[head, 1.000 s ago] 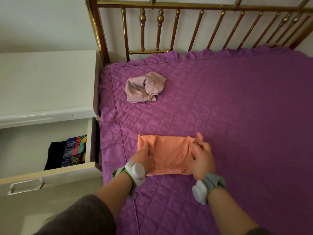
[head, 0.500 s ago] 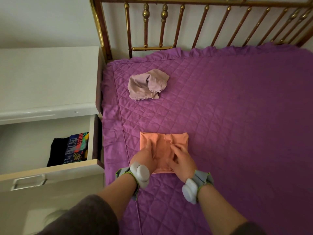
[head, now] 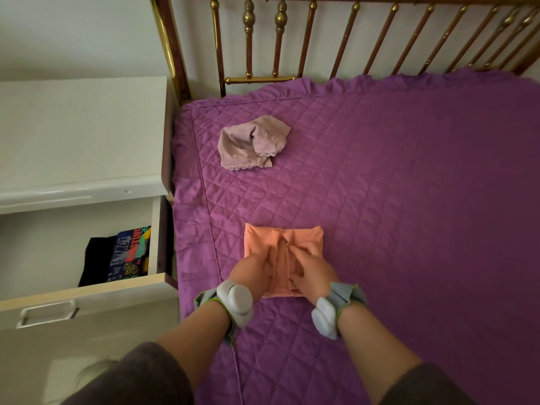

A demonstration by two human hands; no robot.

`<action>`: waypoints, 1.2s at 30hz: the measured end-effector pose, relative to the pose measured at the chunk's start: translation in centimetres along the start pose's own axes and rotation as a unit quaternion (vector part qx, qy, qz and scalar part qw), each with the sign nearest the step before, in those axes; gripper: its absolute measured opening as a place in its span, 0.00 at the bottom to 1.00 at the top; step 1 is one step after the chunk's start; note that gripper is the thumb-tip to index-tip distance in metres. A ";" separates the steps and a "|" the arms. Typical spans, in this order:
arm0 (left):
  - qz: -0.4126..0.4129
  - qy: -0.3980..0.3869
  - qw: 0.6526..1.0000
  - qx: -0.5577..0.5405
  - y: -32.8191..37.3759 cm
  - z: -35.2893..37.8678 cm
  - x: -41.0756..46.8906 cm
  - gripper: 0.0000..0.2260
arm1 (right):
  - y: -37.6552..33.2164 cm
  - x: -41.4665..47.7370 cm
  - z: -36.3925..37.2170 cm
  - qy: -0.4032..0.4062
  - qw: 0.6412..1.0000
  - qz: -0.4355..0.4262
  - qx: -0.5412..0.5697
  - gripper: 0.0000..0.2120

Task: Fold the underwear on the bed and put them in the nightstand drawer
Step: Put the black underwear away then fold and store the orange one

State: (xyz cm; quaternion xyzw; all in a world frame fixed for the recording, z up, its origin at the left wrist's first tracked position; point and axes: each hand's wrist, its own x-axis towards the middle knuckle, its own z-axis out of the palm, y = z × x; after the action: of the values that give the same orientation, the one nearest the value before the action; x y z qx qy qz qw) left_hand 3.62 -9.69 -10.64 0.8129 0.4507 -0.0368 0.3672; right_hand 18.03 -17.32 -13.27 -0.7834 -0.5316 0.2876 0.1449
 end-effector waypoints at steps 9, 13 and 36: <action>-0.153 0.131 0.979 0.041 -0.9 0.7 -1.5 0.37 | 0.5 1.4 -0.4 -0.050 0.996 -0.009 -0.080 0.34; -0.181 0.106 0.978 0.005 0.0 0.9 -1.5 0.33 | -0.1 0.6 -0.6 -0.015 0.998 -0.007 -0.068 0.33; -0.098 0.150 0.984 0.008 -1.3 -5.9 0.6 0.08 | -6.5 -3.6 -0.4 -0.173 0.949 0.102 0.242 0.14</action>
State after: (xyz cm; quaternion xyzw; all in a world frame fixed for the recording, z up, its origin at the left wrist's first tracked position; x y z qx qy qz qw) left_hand 1.39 -5.10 -7.33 0.7639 0.5779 0.0461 0.2833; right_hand 12.47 -18.01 -8.44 -0.7127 -0.3803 0.5522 0.2061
